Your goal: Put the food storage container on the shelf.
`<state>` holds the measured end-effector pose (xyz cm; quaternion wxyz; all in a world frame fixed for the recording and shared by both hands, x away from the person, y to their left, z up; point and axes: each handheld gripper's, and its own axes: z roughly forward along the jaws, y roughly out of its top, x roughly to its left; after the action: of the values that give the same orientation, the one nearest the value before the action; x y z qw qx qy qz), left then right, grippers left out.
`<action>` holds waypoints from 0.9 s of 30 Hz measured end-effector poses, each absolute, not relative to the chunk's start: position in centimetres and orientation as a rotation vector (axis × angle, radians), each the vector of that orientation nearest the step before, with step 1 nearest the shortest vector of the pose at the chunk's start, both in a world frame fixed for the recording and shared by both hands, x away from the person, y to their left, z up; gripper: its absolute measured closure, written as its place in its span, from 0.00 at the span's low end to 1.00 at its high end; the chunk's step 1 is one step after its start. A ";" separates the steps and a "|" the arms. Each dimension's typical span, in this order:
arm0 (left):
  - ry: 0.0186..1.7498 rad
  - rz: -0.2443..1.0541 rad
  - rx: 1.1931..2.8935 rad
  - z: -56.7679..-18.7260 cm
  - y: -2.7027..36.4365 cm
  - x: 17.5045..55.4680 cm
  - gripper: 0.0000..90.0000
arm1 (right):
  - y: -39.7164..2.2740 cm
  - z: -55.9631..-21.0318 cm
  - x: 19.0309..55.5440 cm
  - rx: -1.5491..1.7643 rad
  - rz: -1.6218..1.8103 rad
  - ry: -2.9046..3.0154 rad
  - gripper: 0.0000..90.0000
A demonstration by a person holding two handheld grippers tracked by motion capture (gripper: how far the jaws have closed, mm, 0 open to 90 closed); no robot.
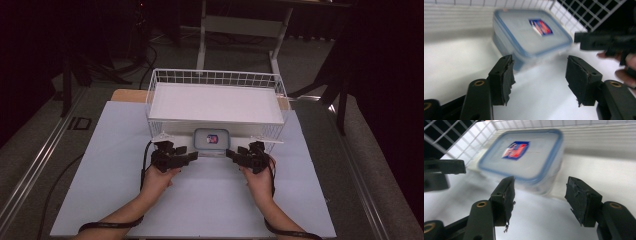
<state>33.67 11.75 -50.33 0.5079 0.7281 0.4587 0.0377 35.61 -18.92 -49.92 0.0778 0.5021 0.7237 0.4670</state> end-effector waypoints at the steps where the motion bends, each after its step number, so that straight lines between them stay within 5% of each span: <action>1: 1.077 0.073 1.754 -50.3 11.9 33.4 0.30 | -18.9 -49.8 35.3 1.495 1.398 2.172 0.44; 9: 0.995 0.102 1.759 -49.5 13.0 31.2 0.13 | -17.5 -49.1 33.3 1.414 1.427 2.227 0.48; 10: 0.997 0.101 1.764 -49.4 13.1 30.9 0.02 | -17.1 -49.1 32.9 1.403 1.420 2.235 0.50; 21: 0.958 0.194 1.799 -49.4 14.9 27.6 0.02 | -15.1 -49.8 32.7 1.370 1.380 2.280 0.64; 27: 0.943 0.244 1.788 -50.1 15.2 26.8 0.02 | -13.8 -50.7 33.3 1.364 1.351 2.333 0.88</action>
<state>26.85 15.24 -50.09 0.5249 0.7474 0.3943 0.1020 33.31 -13.83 -50.65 0.0602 0.4506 0.7707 0.4464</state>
